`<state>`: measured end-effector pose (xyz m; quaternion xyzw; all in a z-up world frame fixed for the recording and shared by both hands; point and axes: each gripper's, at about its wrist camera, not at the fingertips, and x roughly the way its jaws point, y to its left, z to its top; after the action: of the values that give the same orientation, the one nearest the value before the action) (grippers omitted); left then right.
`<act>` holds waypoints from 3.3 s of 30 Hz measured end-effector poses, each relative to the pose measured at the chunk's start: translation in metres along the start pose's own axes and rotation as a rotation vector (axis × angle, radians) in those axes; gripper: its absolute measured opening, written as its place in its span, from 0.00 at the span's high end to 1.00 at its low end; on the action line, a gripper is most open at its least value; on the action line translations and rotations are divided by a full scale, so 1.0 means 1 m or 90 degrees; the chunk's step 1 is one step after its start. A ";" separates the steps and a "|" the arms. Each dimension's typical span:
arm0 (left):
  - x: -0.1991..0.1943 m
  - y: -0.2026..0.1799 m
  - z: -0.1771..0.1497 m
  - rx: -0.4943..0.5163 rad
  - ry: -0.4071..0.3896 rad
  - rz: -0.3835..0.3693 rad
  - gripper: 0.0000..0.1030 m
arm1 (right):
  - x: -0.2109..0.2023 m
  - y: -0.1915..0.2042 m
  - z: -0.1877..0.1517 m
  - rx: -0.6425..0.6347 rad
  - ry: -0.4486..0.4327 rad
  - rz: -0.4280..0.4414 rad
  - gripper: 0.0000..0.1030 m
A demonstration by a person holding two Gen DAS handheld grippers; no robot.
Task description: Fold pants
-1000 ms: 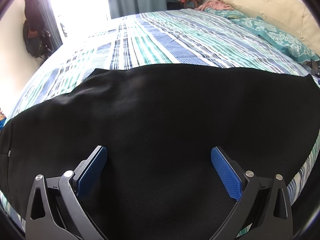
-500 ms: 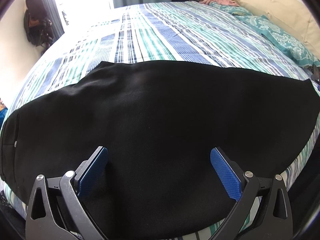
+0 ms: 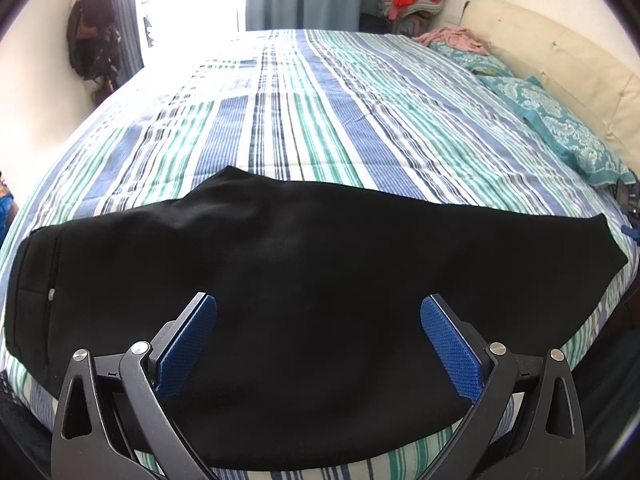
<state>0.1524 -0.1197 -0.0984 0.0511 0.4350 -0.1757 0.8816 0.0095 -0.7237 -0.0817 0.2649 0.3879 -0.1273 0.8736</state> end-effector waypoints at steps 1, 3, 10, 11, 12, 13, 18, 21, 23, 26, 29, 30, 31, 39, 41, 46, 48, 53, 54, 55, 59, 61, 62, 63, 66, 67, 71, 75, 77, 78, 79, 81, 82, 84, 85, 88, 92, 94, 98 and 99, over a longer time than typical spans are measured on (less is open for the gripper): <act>0.002 0.002 -0.002 -0.003 0.006 0.004 0.01 | 0.003 -0.014 0.003 0.020 0.031 0.018 0.01; 0.007 0.004 -0.005 -0.007 0.020 0.013 0.01 | 0.014 -0.033 0.005 0.062 0.092 0.077 0.11; 0.011 0.002 -0.009 -0.002 0.034 0.030 0.01 | 0.059 -0.034 -0.002 0.049 0.208 0.140 0.28; 0.011 0.001 -0.009 -0.002 0.036 0.031 0.01 | 0.063 -0.035 -0.002 0.049 0.213 0.140 0.32; 0.012 0.001 -0.009 -0.003 0.037 0.032 0.01 | 0.067 -0.037 -0.002 0.054 0.218 0.154 0.35; 0.013 0.001 -0.009 -0.004 0.037 0.034 0.01 | 0.070 -0.039 -0.002 0.064 0.227 0.184 0.35; 0.019 -0.002 -0.012 0.003 0.049 0.039 0.01 | 0.088 -0.032 -0.013 0.088 0.299 0.302 0.41; 0.020 -0.006 -0.013 0.008 0.054 0.035 0.01 | 0.095 -0.031 -0.018 0.131 0.291 0.277 0.53; 0.019 -0.008 -0.013 0.013 0.050 0.030 0.01 | 0.098 -0.031 -0.020 0.150 0.296 0.235 0.69; 0.016 -0.006 -0.011 0.008 0.043 0.025 0.01 | 0.094 -0.028 -0.021 0.152 0.301 0.194 0.82; 0.011 0.002 -0.012 -0.013 0.031 0.016 0.01 | 0.076 -0.005 -0.019 0.149 0.264 0.245 0.88; 0.010 0.005 -0.012 -0.020 0.027 0.013 0.01 | 0.068 0.004 -0.019 0.162 0.248 0.277 0.88; 0.009 0.009 -0.014 -0.026 0.024 0.011 0.01 | 0.060 0.015 -0.020 0.174 0.233 0.309 0.88; -0.001 0.042 -0.025 -0.068 -0.009 -0.008 0.01 | 0.045 0.163 -0.058 0.270 0.187 0.554 0.88; -0.008 0.054 -0.026 -0.080 -0.024 -0.010 0.01 | 0.061 0.216 -0.074 0.269 0.202 0.587 0.87; -0.015 0.083 -0.033 -0.119 -0.037 -0.015 0.01 | 0.113 0.338 -0.128 0.221 0.255 0.566 0.87; -0.016 0.091 -0.033 -0.132 -0.037 -0.017 0.01 | 0.134 0.382 -0.150 0.199 0.275 0.546 0.84; -0.024 0.108 -0.035 -0.172 -0.045 -0.022 0.01 | 0.165 0.441 -0.179 0.172 0.312 0.472 0.41; -0.026 0.112 -0.035 -0.186 -0.048 -0.027 0.01 | 0.157 0.441 -0.176 0.159 0.288 0.475 0.41; -0.027 0.116 -0.035 -0.201 -0.051 -0.032 0.01 | 0.145 0.437 -0.171 0.134 0.256 0.467 0.41; -0.030 0.110 -0.028 -0.224 -0.050 -0.091 0.02 | 0.085 0.402 -0.156 -0.020 0.122 0.353 0.26; -0.035 0.085 -0.022 -0.177 -0.055 -0.147 0.02 | 0.053 0.376 -0.165 -0.087 0.059 0.278 0.24; -0.037 0.068 -0.018 -0.140 -0.052 -0.168 0.02 | 0.043 0.365 -0.172 -0.103 0.042 0.251 0.24; -0.037 0.050 -0.016 -0.102 -0.047 -0.180 0.04 | 0.033 0.345 -0.180 -0.109 0.032 0.231 0.24; -0.024 0.008 -0.009 -0.014 -0.006 -0.175 0.30 | 0.025 0.314 -0.192 -0.064 0.035 0.215 0.24; -0.017 0.000 -0.008 0.002 0.015 -0.165 0.33 | 0.024 0.310 -0.190 -0.049 0.030 0.227 0.24; 0.008 -0.012 -0.012 0.013 0.068 -0.134 0.77 | 0.014 0.312 -0.188 -0.094 -0.016 0.201 0.24; -0.002 -0.001 -0.016 -0.019 0.064 -0.113 0.93 | 0.015 0.316 -0.185 -0.094 -0.018 0.189 0.24; -0.015 0.005 -0.018 -0.023 0.043 -0.109 0.93 | 0.008 0.314 -0.185 -0.098 -0.037 0.179 0.24; -0.017 0.009 -0.019 -0.025 0.044 -0.109 0.93 | 0.006 0.316 -0.185 -0.108 -0.043 0.174 0.24; -0.015 0.010 -0.020 -0.022 0.049 -0.106 0.93 | 0.007 0.319 -0.185 -0.122 -0.043 0.166 0.24; -0.004 0.008 -0.025 -0.006 0.065 -0.093 0.92 | 0.015 0.327 -0.188 -0.150 -0.025 0.150 0.24; 0.001 0.007 -0.028 -0.003 0.071 -0.089 0.92 | 0.023 0.331 -0.190 -0.160 -0.008 0.154 0.24; 0.008 0.005 -0.032 0.002 0.076 -0.083 0.89 | 0.045 0.340 -0.198 -0.181 0.044 0.162 0.24; 0.008 0.004 -0.033 0.007 0.072 -0.078 0.87 | 0.061 0.343 -0.203 -0.186 0.088 0.161 0.24; 0.001 0.004 -0.031 0.013 0.066 -0.067 0.66 | 0.087 0.343 -0.217 -0.194 0.137 0.132 0.21; -0.028 0.017 -0.021 -0.030 -0.001 -0.028 0.27 | 0.086 0.346 -0.221 -0.195 0.133 0.140 0.11; -0.040 0.015 -0.010 -0.039 -0.032 -0.030 0.24 | 0.086 0.347 -0.222 -0.194 0.132 0.139 0.10; -0.041 -0.007 0.010 -0.025 -0.052 -0.078 0.16 | 0.085 0.348 -0.221 -0.184 0.131 0.144 0.07; -0.035 -0.013 0.014 -0.020 -0.046 -0.092 0.16 | 0.085 0.349 -0.221 -0.186 0.131 0.144 0.06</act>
<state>0.1384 -0.1260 -0.0618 -0.0009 0.4083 -0.2340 0.8824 0.0806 -0.3121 -0.1420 0.1892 0.4576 0.0567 0.8670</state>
